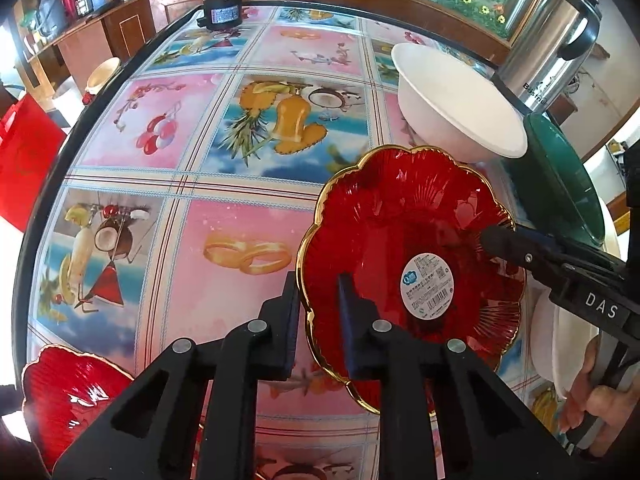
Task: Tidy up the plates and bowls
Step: 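Carry the sticker plate with the right gripper over the wedding plate held by the left gripper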
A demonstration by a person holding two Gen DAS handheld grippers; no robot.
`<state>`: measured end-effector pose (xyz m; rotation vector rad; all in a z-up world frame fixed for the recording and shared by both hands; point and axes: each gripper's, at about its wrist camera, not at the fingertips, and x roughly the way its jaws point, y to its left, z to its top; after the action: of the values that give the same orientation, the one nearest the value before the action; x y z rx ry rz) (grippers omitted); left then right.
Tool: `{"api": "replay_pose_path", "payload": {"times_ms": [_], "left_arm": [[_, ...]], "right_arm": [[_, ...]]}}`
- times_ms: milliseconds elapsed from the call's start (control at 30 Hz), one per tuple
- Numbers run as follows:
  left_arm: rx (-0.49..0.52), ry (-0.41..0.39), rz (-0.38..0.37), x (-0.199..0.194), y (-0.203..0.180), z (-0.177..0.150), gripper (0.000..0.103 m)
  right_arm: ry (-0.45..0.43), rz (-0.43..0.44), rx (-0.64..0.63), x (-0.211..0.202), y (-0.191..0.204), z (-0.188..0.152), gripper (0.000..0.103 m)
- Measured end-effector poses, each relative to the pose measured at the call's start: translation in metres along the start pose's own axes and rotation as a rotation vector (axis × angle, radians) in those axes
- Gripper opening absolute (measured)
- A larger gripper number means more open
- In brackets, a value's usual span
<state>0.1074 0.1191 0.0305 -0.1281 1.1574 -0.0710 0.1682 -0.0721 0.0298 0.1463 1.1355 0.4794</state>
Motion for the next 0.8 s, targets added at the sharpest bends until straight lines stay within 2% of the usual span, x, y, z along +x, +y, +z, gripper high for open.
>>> {"api": "replay_pose_path", "payload": {"times_ms": [367, 467, 567, 600, 700, 800], "left_arm": [[0.015, -0.008, 0.006, -0.005, -0.001, -0.004, 0.017], [0.016, 0.017, -0.012, -0.001, 0.000, -0.006, 0.017], [0.027, 0.035, -0.012, 0.000, 0.001, -0.009, 0.018], [0.032, 0.036, -0.008, 0.000, 0.000, -0.010, 0.018], [0.041, 0.041, -0.013, -0.003, 0.000, -0.013, 0.018], [0.055, 0.043, -0.011, -0.003, 0.000, -0.016, 0.021]], "right_arm": [[0.021, -0.030, -0.017, 0.005, 0.006, -0.004, 0.035], [0.014, 0.007, 0.011, 0.004, 0.002, -0.004, 0.036], [0.014, -0.023, -0.011, -0.001, 0.002, -0.004, 0.037], [0.011, -0.034, -0.018, -0.003, 0.002, -0.004, 0.040], [0.008, -0.060, -0.025, -0.007, 0.000, -0.003, 0.065], [0.034, -0.066, -0.035, -0.005, 0.000, -0.005, 0.067]]}}
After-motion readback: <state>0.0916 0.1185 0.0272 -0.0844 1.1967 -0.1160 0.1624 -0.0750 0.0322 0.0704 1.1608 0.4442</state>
